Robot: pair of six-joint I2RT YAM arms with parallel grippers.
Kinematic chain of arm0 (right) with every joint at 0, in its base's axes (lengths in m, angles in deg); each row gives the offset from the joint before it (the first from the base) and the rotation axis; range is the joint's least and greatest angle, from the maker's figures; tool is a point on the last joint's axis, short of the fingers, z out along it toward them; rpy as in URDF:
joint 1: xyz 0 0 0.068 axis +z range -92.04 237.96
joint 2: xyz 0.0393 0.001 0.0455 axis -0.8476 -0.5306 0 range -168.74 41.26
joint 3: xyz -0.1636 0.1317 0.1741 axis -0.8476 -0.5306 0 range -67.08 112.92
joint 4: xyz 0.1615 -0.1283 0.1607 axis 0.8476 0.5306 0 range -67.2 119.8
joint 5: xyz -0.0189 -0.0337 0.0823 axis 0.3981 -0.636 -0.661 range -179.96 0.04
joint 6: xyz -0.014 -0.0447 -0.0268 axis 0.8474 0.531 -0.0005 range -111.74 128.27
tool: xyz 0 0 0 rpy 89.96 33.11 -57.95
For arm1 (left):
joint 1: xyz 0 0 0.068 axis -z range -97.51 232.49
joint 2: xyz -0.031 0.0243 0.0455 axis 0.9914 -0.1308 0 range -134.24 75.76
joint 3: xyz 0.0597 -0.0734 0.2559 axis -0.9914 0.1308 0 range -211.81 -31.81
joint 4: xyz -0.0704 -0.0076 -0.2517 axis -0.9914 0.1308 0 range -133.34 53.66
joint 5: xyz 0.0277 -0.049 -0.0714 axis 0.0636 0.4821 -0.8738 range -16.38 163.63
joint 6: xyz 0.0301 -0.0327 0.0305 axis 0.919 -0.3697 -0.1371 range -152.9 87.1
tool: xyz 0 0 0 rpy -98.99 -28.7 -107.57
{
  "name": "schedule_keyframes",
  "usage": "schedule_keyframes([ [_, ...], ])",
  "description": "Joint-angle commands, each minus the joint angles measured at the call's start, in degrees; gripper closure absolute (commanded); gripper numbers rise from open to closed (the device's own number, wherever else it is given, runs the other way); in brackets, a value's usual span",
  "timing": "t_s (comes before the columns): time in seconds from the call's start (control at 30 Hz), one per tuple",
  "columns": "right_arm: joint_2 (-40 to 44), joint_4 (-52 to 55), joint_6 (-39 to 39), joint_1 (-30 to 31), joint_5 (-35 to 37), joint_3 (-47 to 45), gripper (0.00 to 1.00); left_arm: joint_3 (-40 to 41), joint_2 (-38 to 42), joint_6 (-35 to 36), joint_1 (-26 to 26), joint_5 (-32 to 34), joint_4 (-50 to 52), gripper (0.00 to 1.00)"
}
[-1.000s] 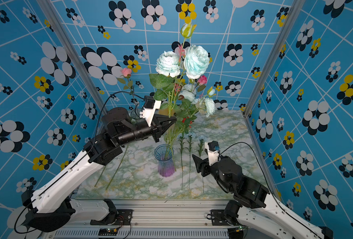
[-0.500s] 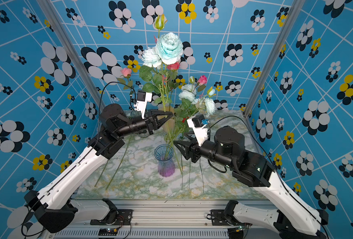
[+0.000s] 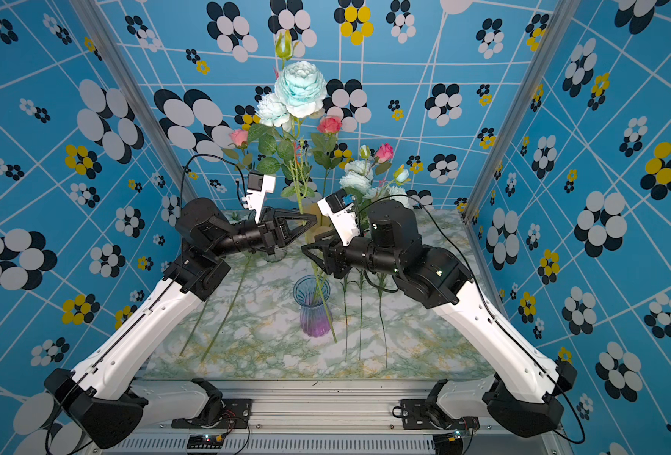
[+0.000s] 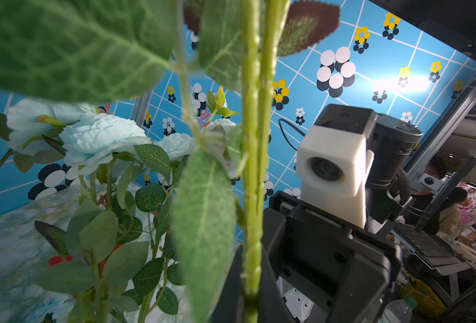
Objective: Pick out blue flowers from the vase
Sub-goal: Place the flower at the center of the board.
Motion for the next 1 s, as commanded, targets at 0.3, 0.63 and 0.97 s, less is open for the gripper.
schedule_keyframes([
  [0.3, -7.5, 0.1, 0.2, -0.3, -1.7, 9.8, 0.84, 2.6, 1.8, -7.9, -2.6, -4.8, -12.3, 1.0],
  [0.63, -3.2, 1.6, 1.8, -0.4, 6.9, 7.5, 1.0, 2.5, 1.8, -6.4, -3.4, -5.8, -9.4, 0.4],
  [0.97, 6.0, 12.5, 6.0, -1.6, 32.1, 5.6, 1.0, 2.0, 5.2, 5.7, -5.4, 1.4, 6.9, 0.23],
])
